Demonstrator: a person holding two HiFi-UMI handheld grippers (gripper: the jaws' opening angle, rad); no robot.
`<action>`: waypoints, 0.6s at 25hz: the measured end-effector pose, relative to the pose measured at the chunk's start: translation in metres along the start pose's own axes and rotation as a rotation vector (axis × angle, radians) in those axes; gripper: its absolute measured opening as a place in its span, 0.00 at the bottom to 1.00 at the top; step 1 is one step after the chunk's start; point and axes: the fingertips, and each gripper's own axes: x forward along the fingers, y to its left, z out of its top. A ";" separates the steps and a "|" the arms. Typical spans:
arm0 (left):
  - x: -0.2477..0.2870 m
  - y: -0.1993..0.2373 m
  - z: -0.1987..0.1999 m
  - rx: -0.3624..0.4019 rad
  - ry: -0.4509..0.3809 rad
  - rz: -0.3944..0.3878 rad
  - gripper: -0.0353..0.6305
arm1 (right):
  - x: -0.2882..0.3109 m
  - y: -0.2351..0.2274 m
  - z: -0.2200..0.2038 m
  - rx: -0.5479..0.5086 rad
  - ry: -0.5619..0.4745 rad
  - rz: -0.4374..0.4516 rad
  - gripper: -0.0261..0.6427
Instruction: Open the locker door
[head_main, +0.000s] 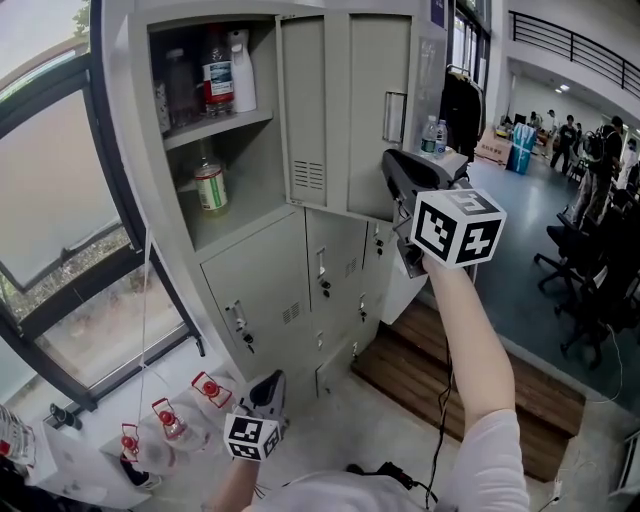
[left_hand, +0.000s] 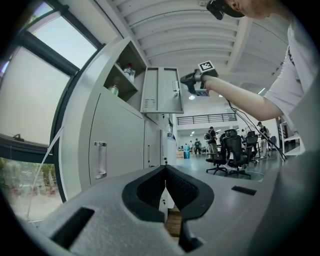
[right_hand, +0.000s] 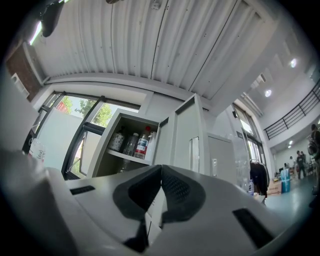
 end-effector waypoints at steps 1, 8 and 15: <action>0.000 0.001 -0.001 -0.002 0.002 0.002 0.06 | 0.002 0.001 -0.002 0.003 0.002 0.002 0.06; 0.000 0.010 0.003 -0.005 -0.004 0.018 0.06 | 0.000 0.022 -0.023 -0.008 0.007 0.043 0.06; -0.007 0.022 0.015 -0.001 -0.028 0.050 0.07 | -0.023 0.067 -0.096 -0.014 0.028 0.114 0.06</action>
